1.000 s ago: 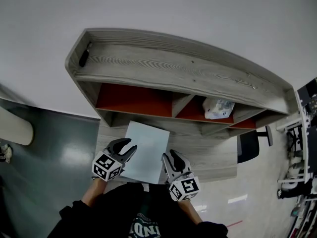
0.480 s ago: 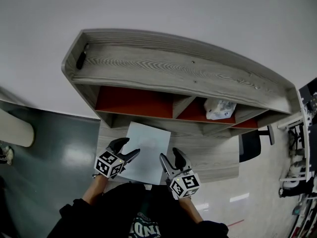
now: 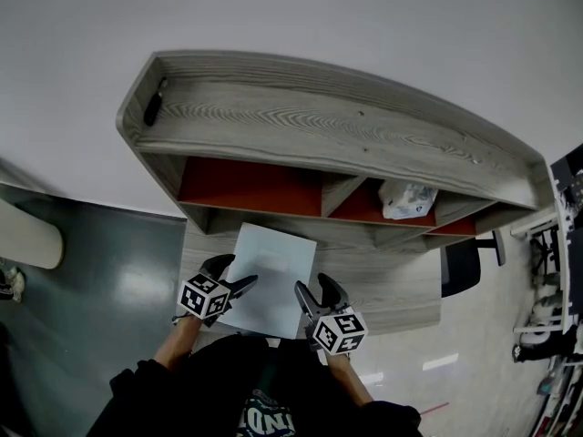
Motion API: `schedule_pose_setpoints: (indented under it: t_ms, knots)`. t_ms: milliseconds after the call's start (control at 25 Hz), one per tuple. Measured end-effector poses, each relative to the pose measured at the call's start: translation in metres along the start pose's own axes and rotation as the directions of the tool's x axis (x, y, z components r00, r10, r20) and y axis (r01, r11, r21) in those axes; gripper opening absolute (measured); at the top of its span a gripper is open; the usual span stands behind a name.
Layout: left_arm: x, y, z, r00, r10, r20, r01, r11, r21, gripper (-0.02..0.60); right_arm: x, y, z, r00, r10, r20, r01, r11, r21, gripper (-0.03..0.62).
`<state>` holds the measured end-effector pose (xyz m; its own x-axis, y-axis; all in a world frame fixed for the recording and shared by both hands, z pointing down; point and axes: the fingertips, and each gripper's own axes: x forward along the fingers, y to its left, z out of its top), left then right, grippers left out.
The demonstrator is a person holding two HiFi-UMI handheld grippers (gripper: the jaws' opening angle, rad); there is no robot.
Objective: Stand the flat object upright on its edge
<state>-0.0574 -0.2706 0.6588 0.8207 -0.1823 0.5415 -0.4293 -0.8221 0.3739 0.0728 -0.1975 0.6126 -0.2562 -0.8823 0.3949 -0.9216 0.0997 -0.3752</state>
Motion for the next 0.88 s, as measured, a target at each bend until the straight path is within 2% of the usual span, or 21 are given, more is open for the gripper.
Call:
schedule_pose_setpoints:
  t_ms: [120, 280, 520, 720, 880]
  knots:
    - [0.006, 0.01, -0.013, 0.999, 0.003, -0.042, -0.004, 1.0, -0.018, 0.344, 0.004, -0.008, -0.019, 0.998, -0.016, -0.055, 0.016, 1.0, -0.006, 0.244]
    - [0.014, 0.022, -0.035, 0.993, 0.021, -0.118, -0.02, 1.0, 0.005, 0.346, 0.01, -0.013, -0.038, 0.994, -0.019, -0.111, 0.018, 1.0, -0.014, 0.244]
    - [0.02, 0.036, -0.056, 0.985, 0.045, -0.166, -0.051, 0.998, -0.035, 0.351, 0.024, -0.034, -0.078, 0.979, -0.03, -0.2, 0.048, 0.995, 0.086, 0.247]
    - [0.029, 0.042, -0.074, 0.977, 0.026, -0.212, -0.045, 0.995, -0.085, 0.354, 0.032, -0.044, -0.105, 0.964, -0.031, -0.264, 0.068, 0.989, 0.13, 0.249]
    - [0.036, 0.048, -0.081, 0.972, 0.008, -0.235, -0.04, 0.991, -0.131, 0.357, 0.038, -0.055, -0.121, 0.952, -0.025, -0.304, 0.095, 0.971, 0.22, 0.252]
